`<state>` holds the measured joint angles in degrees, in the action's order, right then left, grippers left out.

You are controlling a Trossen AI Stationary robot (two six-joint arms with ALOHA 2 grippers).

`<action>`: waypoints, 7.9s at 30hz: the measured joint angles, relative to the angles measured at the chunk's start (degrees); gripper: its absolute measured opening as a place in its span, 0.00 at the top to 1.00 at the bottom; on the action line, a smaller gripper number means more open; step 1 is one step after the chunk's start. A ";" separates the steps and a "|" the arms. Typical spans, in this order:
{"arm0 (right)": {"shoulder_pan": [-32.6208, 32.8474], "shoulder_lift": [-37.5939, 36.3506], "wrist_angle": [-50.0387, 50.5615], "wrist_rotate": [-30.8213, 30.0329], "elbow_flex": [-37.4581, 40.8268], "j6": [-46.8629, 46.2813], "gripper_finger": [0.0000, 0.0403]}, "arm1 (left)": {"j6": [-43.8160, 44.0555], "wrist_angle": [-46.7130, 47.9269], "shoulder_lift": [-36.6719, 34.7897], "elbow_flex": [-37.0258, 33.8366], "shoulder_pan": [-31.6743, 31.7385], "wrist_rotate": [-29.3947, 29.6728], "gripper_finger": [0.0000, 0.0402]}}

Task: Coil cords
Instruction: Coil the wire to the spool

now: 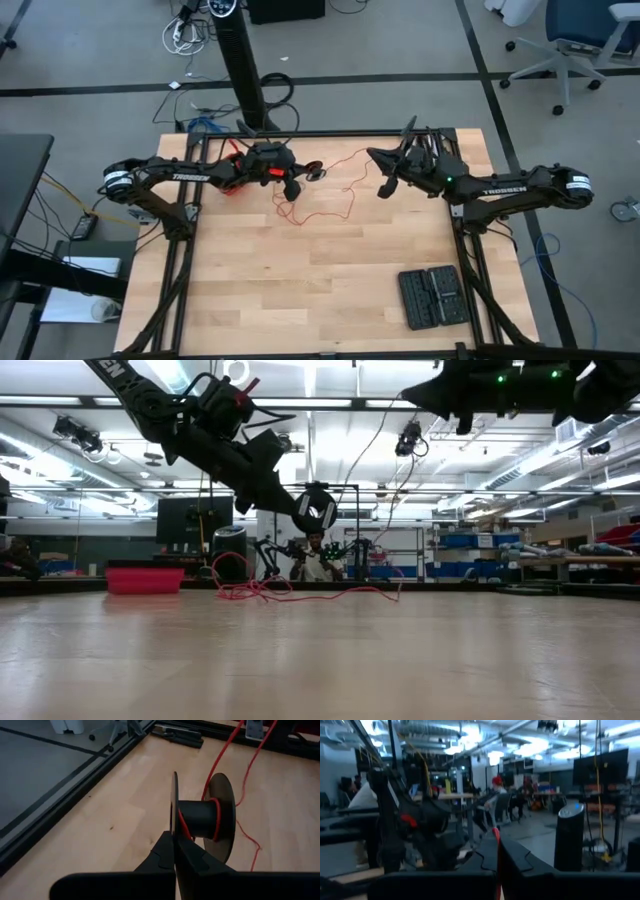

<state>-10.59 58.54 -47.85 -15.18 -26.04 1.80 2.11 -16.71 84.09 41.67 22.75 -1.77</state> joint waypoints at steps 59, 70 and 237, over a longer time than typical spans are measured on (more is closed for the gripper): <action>3.11 32.11 14.33 19.27 -16.09 -0.04 1.00 | 14.57 -24.24 2.51 0.09 -8.29 13.58 1.00; 1.82 32.17 18.87 6.25 -16.09 8.18 1.00 | 20.85 -24.70 2.49 0.09 -8.12 13.38 1.00; -12.64 23.85 30.10 22.24 -28.06 -0.19 0.99 | -1.41 6.69 -2.41 6.82 -1.13 15.06 1.00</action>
<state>-23.23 82.39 -17.75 7.06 -54.11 1.61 0.70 -10.02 81.69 48.49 21.62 13.29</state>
